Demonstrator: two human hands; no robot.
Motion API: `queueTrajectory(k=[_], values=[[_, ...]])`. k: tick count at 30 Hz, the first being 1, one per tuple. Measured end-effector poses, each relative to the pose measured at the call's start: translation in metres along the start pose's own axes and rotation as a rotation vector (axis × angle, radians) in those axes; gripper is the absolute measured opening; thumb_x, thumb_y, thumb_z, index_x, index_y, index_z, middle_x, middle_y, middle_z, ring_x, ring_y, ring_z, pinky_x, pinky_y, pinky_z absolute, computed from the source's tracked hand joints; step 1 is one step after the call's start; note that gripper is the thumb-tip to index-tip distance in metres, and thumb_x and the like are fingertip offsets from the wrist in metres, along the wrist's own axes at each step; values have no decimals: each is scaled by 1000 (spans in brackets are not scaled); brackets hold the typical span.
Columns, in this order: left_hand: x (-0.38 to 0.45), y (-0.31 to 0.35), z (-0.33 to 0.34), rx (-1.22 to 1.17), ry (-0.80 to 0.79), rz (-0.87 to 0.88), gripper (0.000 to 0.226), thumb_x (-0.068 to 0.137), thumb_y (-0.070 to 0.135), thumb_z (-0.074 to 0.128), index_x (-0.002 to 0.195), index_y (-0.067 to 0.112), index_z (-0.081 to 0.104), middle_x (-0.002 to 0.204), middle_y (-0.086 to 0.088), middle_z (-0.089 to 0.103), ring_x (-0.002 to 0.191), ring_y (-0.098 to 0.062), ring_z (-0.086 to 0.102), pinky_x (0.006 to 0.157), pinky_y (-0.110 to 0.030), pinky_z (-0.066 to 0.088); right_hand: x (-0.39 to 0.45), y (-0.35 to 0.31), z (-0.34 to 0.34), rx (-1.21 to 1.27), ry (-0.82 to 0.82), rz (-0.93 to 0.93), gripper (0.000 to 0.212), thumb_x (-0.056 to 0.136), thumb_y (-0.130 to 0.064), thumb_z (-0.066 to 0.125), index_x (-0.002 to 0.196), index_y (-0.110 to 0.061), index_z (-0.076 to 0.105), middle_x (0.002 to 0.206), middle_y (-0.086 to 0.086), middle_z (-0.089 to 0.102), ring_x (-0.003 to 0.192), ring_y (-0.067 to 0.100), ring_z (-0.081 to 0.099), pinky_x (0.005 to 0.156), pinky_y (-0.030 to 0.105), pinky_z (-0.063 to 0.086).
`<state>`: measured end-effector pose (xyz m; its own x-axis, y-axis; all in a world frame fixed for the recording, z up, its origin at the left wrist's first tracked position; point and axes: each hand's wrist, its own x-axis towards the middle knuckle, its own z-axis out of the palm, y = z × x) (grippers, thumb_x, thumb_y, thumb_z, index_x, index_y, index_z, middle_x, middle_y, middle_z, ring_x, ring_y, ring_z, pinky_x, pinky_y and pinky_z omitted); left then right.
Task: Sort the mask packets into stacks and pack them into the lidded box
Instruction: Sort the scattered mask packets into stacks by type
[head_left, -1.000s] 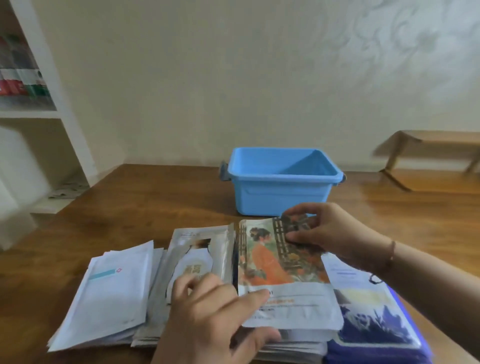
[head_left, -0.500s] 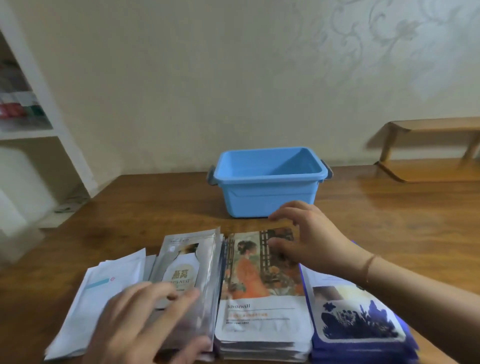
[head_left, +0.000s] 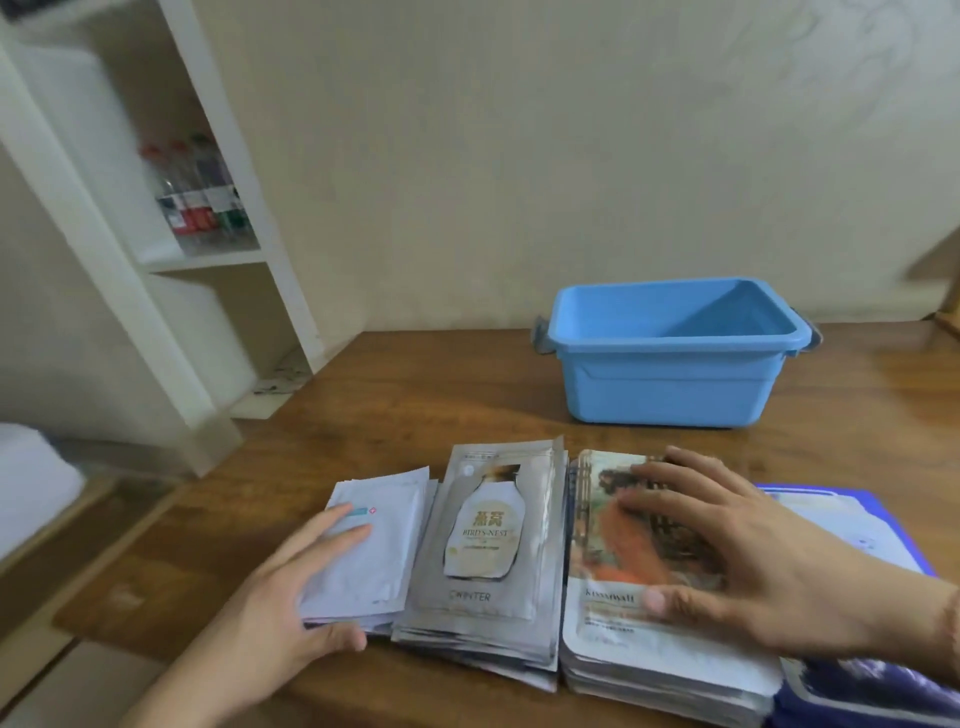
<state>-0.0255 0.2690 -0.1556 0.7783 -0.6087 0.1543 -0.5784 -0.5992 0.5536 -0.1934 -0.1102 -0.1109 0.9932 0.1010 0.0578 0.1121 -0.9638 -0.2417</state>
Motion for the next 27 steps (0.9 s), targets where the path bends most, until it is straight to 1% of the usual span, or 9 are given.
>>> queueTrajectory(k=[4,6,9,13,17,20,22,24,27], values=[[10,-4,-2,-21,-47,41,86,48,90,65,127,72,37,147,44,22,139,15,23,109,-4,19,-1,-2,2,-1,-6,12,85,69,-95,26,143,-54,21,151,-37,1,143,-5,-16,120,22,3],[11,-6,-1,-8,-60,55,88,48,88,68,128,71,37,149,41,22,140,13,22,112,-9,20,-1,-3,4,-1,-8,19,84,69,-95,26,143,-54,19,151,-37,1,143,-5,-16,121,25,5],[12,-8,-3,36,-78,71,90,48,84,74,129,71,37,152,38,22,141,11,22,116,-26,25,-2,-2,5,5,1,23,83,70,-94,27,143,-54,19,152,-35,4,144,-2,-14,121,30,8],[12,-1,-7,95,-107,52,93,48,84,73,129,75,28,152,41,17,139,16,19,113,-23,26,-4,-1,5,-12,30,17,88,70,-95,25,145,-50,20,155,-31,6,145,-1,-15,122,33,7],[13,2,-7,120,-123,44,94,49,86,72,131,74,26,153,40,14,141,13,21,111,-25,30,-3,-1,10,20,44,23,88,71,-93,28,146,-48,22,156,-28,8,146,2,-13,122,38,8],[11,7,-11,179,-197,1,112,39,94,65,132,77,5,153,41,-4,143,6,19,112,-29,28,-4,-2,10,31,70,26,88,71,-92,29,146,-47,23,157,-25,9,146,3,-14,121,40,8],[13,15,-14,175,-114,12,120,31,101,54,137,73,4,155,40,-2,146,1,17,113,-44,30,-11,0,4,63,108,50,90,70,-93,29,146,-45,24,157,-25,9,145,0,-16,122,40,9],[21,36,-16,105,50,92,115,39,104,42,143,65,14,156,35,12,146,7,12,111,-50,27,-25,3,-7,80,141,87,90,70,-93,30,146,-46,23,156,-28,5,144,-3,-18,122,35,9],[42,107,-13,93,138,253,91,60,97,42,142,59,31,149,36,29,141,10,22,109,-34,24,-60,9,-19,9,158,136,93,66,-95,34,146,-53,15,155,-31,-8,141,-4,-24,119,28,7]])
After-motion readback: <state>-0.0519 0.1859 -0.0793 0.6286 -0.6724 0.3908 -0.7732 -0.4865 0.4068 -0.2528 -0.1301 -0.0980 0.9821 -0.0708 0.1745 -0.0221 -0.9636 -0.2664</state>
